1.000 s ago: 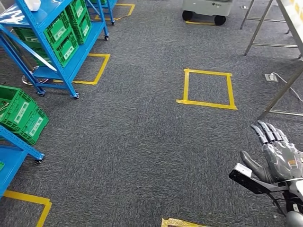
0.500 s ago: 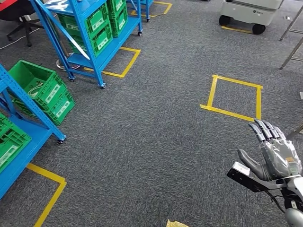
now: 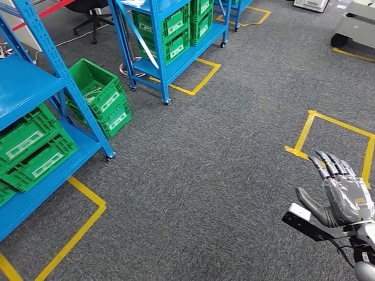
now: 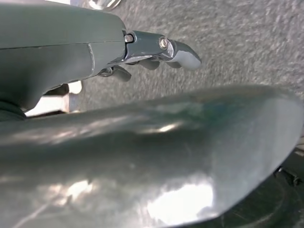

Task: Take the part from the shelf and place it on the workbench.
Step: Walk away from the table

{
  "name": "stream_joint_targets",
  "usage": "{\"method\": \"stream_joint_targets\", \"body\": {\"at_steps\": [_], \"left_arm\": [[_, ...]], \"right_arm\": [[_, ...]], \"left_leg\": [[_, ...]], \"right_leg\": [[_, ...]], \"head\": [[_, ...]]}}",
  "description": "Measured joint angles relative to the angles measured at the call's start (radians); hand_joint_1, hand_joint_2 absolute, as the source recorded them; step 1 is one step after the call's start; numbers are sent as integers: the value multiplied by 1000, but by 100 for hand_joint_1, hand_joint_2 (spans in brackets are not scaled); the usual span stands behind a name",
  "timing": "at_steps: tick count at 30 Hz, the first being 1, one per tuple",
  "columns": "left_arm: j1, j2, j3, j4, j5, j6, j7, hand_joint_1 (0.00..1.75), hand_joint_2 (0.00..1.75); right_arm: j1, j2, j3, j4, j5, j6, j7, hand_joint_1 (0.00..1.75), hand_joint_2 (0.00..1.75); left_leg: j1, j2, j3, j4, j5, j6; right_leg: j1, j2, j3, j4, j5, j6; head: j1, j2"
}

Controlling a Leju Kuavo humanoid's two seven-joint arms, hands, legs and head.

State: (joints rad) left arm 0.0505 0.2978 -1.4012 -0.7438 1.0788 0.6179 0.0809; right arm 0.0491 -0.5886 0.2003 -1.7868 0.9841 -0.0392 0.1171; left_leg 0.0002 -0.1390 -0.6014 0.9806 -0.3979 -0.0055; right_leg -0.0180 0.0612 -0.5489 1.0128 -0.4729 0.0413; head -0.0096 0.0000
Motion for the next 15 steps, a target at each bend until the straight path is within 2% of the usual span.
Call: {"method": "stream_joint_targets", "body": {"at_steps": [1, 2, 3, 4, 5, 6, 7, 8, 9, 10, 12, 13, 14, 15], "left_arm": [[3, -1, -1, 0, 0, 0, 0, 0, 0], [5, -2, -1, 0, 0, 1, 0, 0, 0], [5, -2, -2, 1, 0, 1, 0, 0, 0], [3, -2, -3, 1, 0, 2, 0, 0, 0], [1, -2, -3, 1, 0, 3, 0, 0, 0], [-1, -3, -3, 1, 0, 4, 0, 0, 0], [-2, -3, -3, 1, 0, 5, 0, 0, 0], [-2, -4, -4, 1, 0, 6, 0, 0, 0], [-2, -4, -4, 1, 0, 7, 0, 0, 0], [-2, -3, -5, 1, 1, 8, 0, 0, 0], [-3, -2, -6, 2, 1, 9, 0, 0, 0], [-5, -2, -6, 2, 1, 10, 0, 0, 0], [-7, -2, -7, 2, 2, 10, 0, 0, 0], [-8, -3, -7, 2, 2, 11, 0, 0, 0]], "right_arm": [[-2, 0, 0, 0, 0, 0, 0, 0, 0], [-4, 0, 1, 0, 1, 0, 0, 0, 0], [-5, 0, 1, 0, 1, 0, 0, 0, 0], [-5, 0, 1, 0, 2, -1, 0, 0, 0], [-4, 0, 2, 0, 2, -1, 0, 0, 0], [-3, 0, 3, 0, 2, -1, 0, 0, 0], [-3, 0, 5, 1, 2, 0, 0, 0, 0], [-3, 0, 6, 1, 2, 0, 0, 0, 0], [-4, 0, 8, 2, 2, 0, 0, 0, 0], [-5, 0, 8, 2, 2, 0, 0, 0, 0], [-6, 0, 8, 2, 2, 0, 0, 0, 0], [-7, 0, 8, 3, 2, 0, 0, 0, 0], [-8, 0, 9, 3, 2, 0, 0, 0, 0], [-10, 0, 9, 3, 2, 0, 0, 0, 0]], "left_leg": [[1, 4, -4, 1, 0, -6], [-1, 23, -13, 15, -10, -10], [-2, 53, -30, 50, -34, -14], [-4, 87, -56, 105, -67, -17], [-5, 111, -90, 176, -104, -19], [-4, 120, -121, 242, -131, -20], [-4, 125, -141, 285, -143, -20], [-4, 127, -142, 291, -135, -20], [-5, 130, -121, 256, -110, -18], [-6, 144, -85, 192, -77, -15], [-13, 189, -11, 60, -31, -7], [-16, 204, 8, 22, -24, -3], [-18, 205, 14, 7, -24, 1], [-18, 191, 12, 4, -24, 7]], "right_leg": [[1, -12, 1, -1, 3, -7], [1, -24, 1, -3, 6, -14], [1, -37, 2, -6, 9, -20], [3, -50, 2, -8, 10, -24], [4, -64, 1, -8, 9, -27], [6, -78, 0, -8, 9, -29], [7, -92, 0, -8, 8, -30], [8, -106, 0, -8, 7, -31], [9, -119, 2, -8, 6, -31], [9, -132, 5, -8, 4, -30], [14, -154, 9, -5, -3, -23], [17, -165, 11, -4, -6, -19], [20, -177, 13, -4, -9, -15], [21, -189, 16, -5, -11, -11]], "head": [[0, 0], [-2, 0], [-4, 0], [-6, 0], [-8, 0], [-8, 0], [-8, 0], [-8, 0], [-8, 0], [-8, 0], [-8, 0], [-8, 0], [-7, 0], [-7, 0]]}}
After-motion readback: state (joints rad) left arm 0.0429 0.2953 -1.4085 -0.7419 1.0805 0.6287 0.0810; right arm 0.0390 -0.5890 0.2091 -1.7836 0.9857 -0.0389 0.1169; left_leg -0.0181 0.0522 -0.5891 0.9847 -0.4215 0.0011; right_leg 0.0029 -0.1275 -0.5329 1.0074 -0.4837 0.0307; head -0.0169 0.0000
